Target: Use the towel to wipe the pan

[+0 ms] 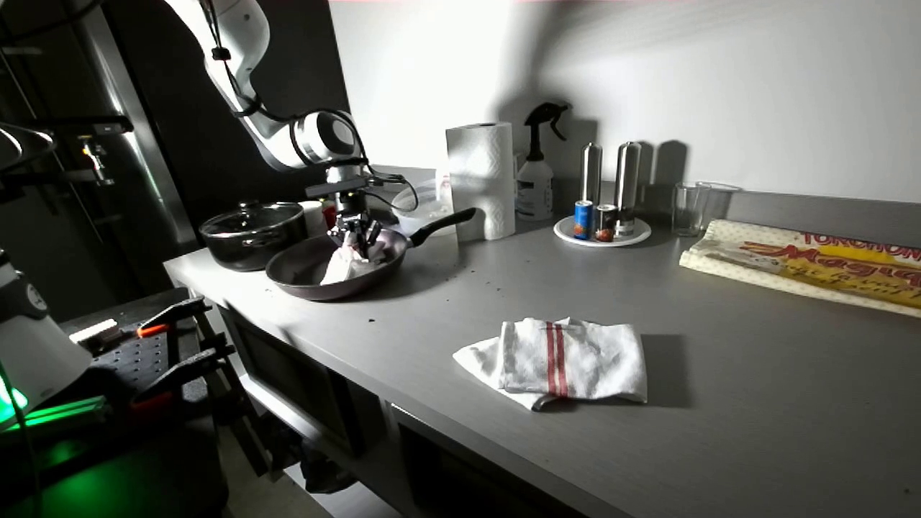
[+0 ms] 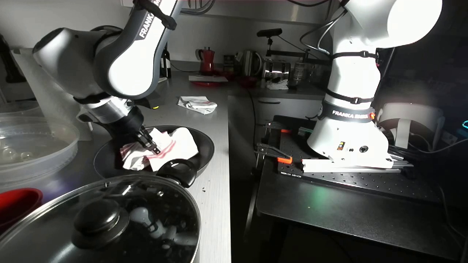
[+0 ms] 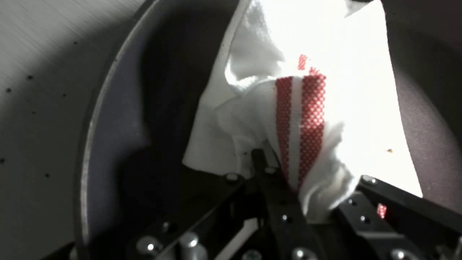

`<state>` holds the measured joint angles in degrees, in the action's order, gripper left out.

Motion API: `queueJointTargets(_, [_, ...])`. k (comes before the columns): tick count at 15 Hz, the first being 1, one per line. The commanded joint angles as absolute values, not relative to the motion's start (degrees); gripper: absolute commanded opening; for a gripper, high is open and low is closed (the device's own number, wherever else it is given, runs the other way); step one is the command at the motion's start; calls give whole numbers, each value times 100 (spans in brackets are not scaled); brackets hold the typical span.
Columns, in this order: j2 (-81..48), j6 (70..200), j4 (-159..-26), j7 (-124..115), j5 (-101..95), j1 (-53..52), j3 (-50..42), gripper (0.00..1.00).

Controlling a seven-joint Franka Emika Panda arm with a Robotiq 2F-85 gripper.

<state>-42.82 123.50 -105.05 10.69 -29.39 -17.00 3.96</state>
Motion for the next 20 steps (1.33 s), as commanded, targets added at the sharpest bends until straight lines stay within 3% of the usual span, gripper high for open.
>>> queueJointTargets(1, [-4548,12374,-10553,960,-3381,-2111,503,3])
queueJointTargets(10, [-4403,12105,-10920,967,-4335,-2610,1084,3])
queueJointTargets(20, [-4465,12319,-10419,723,-4221,-2104,913,3])
